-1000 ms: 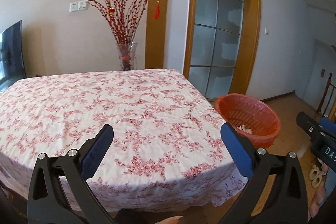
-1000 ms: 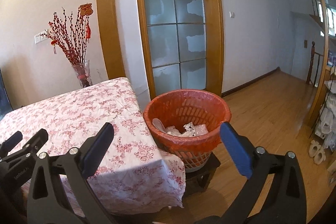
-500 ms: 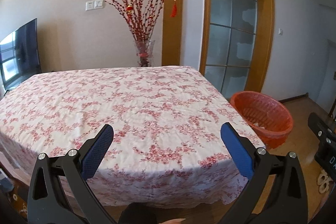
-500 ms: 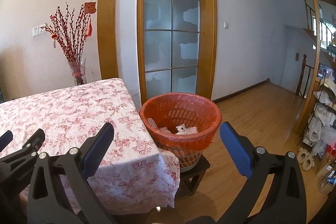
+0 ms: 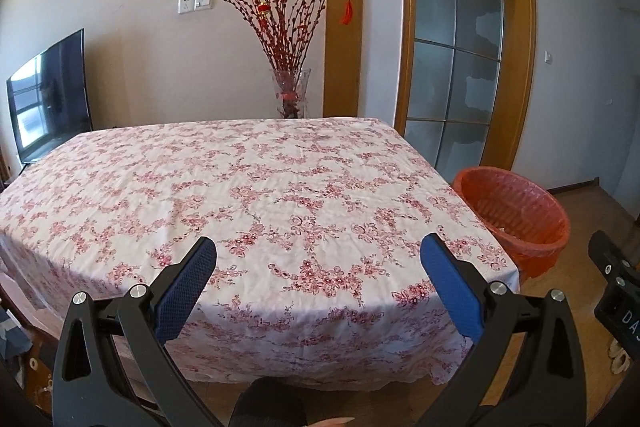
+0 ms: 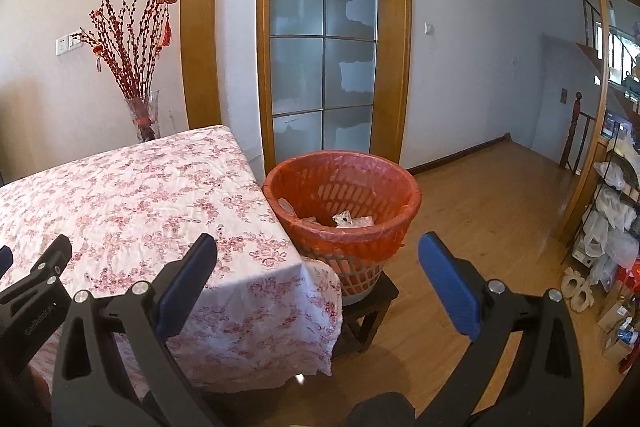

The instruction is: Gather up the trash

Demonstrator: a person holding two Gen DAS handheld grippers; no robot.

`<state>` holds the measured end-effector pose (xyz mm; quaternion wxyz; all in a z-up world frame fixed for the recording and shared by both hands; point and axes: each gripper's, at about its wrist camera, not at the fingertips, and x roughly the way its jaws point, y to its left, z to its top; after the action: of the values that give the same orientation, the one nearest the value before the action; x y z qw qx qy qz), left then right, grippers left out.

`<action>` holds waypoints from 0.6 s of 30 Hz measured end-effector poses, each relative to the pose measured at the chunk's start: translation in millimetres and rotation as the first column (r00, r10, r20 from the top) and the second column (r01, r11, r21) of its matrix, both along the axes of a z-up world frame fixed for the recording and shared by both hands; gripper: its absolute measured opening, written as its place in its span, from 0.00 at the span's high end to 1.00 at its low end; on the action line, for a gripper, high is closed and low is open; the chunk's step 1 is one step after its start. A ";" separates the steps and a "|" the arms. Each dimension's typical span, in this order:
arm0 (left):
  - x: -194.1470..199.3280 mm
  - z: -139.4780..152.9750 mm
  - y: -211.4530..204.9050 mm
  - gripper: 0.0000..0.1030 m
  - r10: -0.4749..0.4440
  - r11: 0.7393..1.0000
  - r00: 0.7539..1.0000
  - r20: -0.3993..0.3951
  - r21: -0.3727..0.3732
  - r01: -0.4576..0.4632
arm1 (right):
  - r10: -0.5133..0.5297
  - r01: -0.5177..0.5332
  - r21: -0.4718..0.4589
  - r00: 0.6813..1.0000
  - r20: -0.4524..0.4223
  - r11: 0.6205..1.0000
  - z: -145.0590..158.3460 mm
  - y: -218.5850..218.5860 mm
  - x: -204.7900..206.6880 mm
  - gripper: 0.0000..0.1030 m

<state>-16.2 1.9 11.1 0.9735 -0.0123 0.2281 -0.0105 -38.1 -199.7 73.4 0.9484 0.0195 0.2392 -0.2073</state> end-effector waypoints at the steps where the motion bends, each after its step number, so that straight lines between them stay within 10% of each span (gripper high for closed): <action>1: -0.8 0.7 -0.7 0.03 0.001 1.000 1.000 0.001 0.001 -0.001 | -0.003 0.003 -0.002 1.000 0.000 1.000 0.2 -0.1 -0.6 0.04; 18: -8.9 -1.9 -3.9 0.03 0.029 1.000 1.000 -0.003 0.011 -0.029 | -0.045 0.045 -0.024 0.999 -0.009 0.999 -4.4 -1.9 -7.6 0.04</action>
<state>-25.1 -2.1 9.2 0.9732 -0.0103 0.2297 0.0050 -45.7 -201.6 68.9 0.9425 0.0126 0.2408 -0.2313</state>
